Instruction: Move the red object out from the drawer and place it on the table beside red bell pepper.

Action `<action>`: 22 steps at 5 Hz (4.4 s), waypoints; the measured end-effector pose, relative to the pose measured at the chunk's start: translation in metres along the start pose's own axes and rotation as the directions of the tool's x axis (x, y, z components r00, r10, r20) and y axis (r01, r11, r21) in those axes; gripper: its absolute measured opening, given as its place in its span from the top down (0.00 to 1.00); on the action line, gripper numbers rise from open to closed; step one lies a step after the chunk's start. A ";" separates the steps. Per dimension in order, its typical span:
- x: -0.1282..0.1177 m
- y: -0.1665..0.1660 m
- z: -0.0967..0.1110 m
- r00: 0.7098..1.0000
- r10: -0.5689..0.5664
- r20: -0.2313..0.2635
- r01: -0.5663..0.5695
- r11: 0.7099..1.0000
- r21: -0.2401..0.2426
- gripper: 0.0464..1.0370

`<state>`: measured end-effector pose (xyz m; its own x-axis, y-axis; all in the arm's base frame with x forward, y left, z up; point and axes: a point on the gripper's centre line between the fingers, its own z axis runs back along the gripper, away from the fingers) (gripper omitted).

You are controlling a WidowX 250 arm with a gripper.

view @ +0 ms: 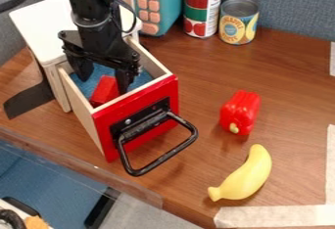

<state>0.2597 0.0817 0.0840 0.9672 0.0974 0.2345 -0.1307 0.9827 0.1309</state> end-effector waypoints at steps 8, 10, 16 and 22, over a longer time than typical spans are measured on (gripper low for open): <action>-0.005 -0.010 0.021 0.999 -0.011 0.041 0.014 0.998 -0.065 0.29; 0.020 -0.021 0.053 0.995 -0.005 0.096 0.008 0.999 -0.034 0.30; 0.135 -0.091 0.000 1.000 -0.004 -0.004 0.004 0.998 -0.065 0.30; 0.130 -0.138 -0.061 0.988 -0.116 -0.099 0.113 0.993 -0.035 0.03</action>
<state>0.4173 -0.0315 0.0375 0.9926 -0.0026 0.1213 -0.0123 0.9924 0.1225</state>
